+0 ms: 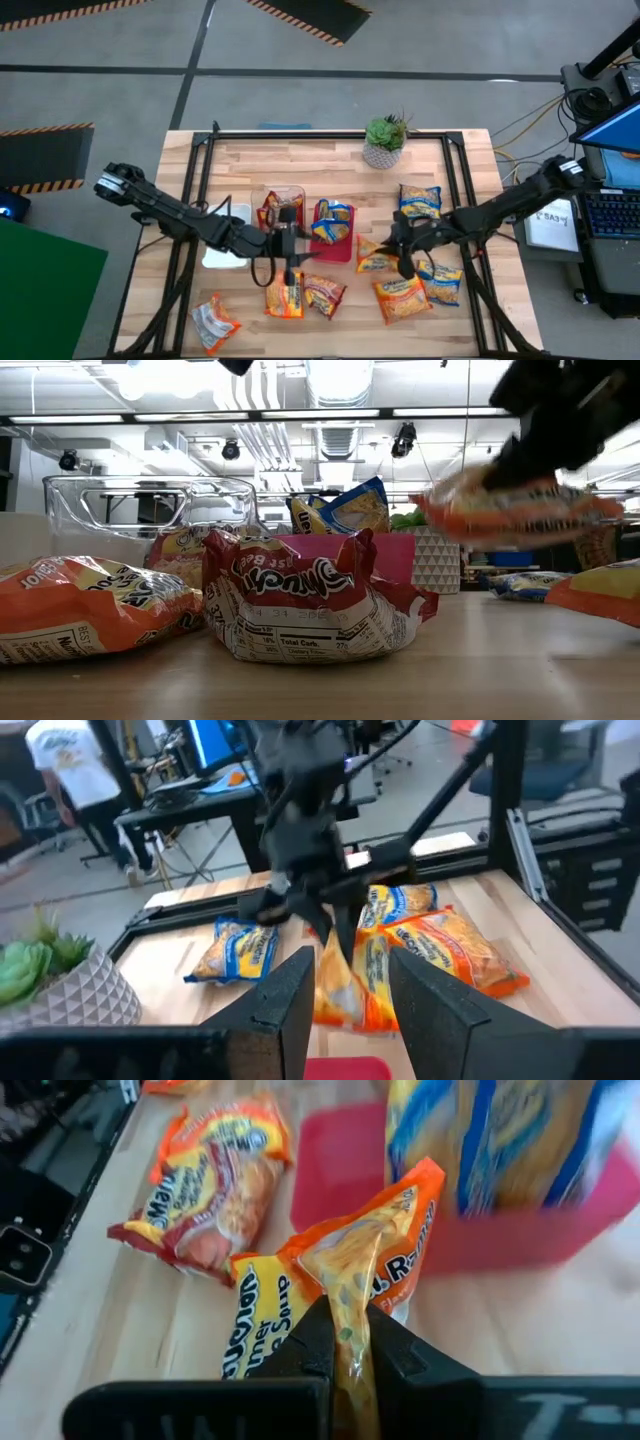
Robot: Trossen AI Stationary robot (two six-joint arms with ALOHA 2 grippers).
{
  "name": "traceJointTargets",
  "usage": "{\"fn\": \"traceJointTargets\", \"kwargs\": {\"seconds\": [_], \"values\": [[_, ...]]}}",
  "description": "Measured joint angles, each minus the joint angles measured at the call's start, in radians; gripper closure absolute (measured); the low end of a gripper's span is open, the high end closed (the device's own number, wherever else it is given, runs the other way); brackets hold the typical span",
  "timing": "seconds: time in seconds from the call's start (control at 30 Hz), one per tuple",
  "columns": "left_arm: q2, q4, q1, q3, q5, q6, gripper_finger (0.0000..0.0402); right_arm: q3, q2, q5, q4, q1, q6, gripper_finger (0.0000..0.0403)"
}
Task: Sort Maruchan noodles
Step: Put the orange noodle pack into the white bin
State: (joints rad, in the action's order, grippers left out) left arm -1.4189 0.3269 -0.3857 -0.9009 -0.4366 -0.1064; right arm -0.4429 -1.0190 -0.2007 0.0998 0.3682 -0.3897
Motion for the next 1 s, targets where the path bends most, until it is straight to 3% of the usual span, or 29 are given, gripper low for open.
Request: {"fn": "traceJointTargets", "kwargs": {"seconds": [0.23, 0.43, 0.67, 1.0], "values": [[0.0, 0.023, 0.04, 0.0, 0.057, 0.094, 0.0249, -0.192, 0.077, -0.23, -0.241, 0.107, 0.195, 0.039], [-0.031, 0.083, 0.055, 0.0, 0.061, 0.176, 0.0176, -0.309, 0.016, -0.409, -0.15, 0.188, 0.513, 0.039], [-0.099, 0.155, 0.056, 0.0, 0.063, 0.254, 0.0119, -0.338, -0.119, -0.484, 0.047, 0.19, 0.832, 0.039], [-0.101, 0.171, 0.056, 0.0, 0.061, 0.3, 0.0109, -0.424, -0.223, -0.505, 0.062, 0.19, 0.988, 0.039]]}}
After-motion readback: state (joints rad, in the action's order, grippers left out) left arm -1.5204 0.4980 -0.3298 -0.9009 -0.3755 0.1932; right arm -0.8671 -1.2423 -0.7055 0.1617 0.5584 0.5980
